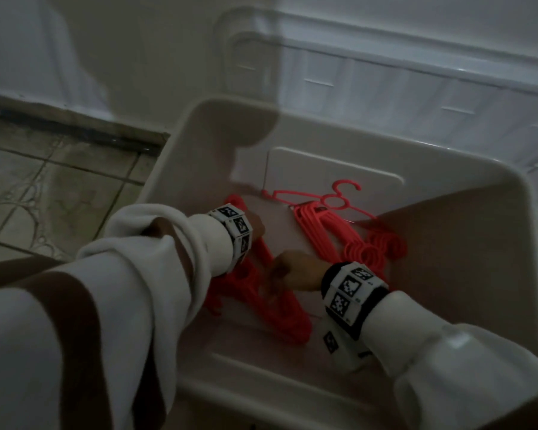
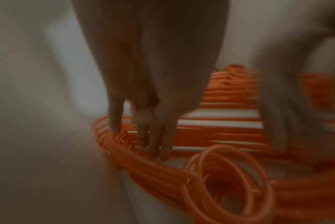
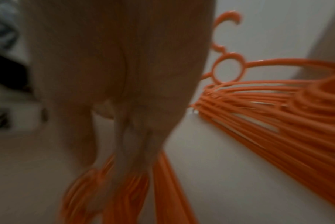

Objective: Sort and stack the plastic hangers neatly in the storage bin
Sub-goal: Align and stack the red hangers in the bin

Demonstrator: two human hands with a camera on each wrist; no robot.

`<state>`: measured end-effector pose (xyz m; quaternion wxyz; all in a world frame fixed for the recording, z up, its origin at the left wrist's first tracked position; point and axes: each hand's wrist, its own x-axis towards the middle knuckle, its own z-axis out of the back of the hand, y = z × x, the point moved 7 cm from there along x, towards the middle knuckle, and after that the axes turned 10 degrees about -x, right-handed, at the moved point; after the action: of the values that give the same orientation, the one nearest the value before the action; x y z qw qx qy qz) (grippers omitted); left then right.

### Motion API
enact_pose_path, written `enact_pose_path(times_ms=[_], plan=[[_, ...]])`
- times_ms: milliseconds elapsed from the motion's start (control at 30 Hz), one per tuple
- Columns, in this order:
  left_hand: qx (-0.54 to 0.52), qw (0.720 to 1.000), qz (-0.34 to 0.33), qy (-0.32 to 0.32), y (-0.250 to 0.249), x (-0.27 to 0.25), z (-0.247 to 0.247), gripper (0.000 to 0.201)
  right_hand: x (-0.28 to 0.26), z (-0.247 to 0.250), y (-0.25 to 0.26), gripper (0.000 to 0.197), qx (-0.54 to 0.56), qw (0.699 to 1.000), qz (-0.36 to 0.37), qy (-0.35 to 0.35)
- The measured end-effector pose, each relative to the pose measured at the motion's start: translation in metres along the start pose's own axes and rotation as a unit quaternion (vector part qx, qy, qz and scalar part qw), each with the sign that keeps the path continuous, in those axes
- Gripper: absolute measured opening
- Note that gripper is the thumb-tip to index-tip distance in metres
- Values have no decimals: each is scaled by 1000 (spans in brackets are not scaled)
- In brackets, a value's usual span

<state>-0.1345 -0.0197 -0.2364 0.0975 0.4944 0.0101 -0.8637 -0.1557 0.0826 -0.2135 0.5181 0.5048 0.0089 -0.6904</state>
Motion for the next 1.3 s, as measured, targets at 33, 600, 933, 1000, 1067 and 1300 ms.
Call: enact_pose_path(times_ms=[33,600,933,1000,1067,1300], plan=[[3,1000,2,-30,-3,-2,12,20,-4,17,-3,26,26,996,-9,-80],[-35,990,-66,-118,-31,11,9,33,-57,94,-78,35,-32,870,-280,-405],[-41,993,-75,-77,-28,20,-5,34,-53,104,-85,25,-146,814,-306,-472],[-42,993,-79,-77,-28,18,-3,34,-46,104,-80,24,-171,815,-288,-472],[-33,989,-79,-123,-31,16,5,30,-37,105,-77,24,-210,827,-273,-443],[-66,989,-78,-104,-30,16,0,33,-15,108,-79,29,-287,845,-246,-378]])
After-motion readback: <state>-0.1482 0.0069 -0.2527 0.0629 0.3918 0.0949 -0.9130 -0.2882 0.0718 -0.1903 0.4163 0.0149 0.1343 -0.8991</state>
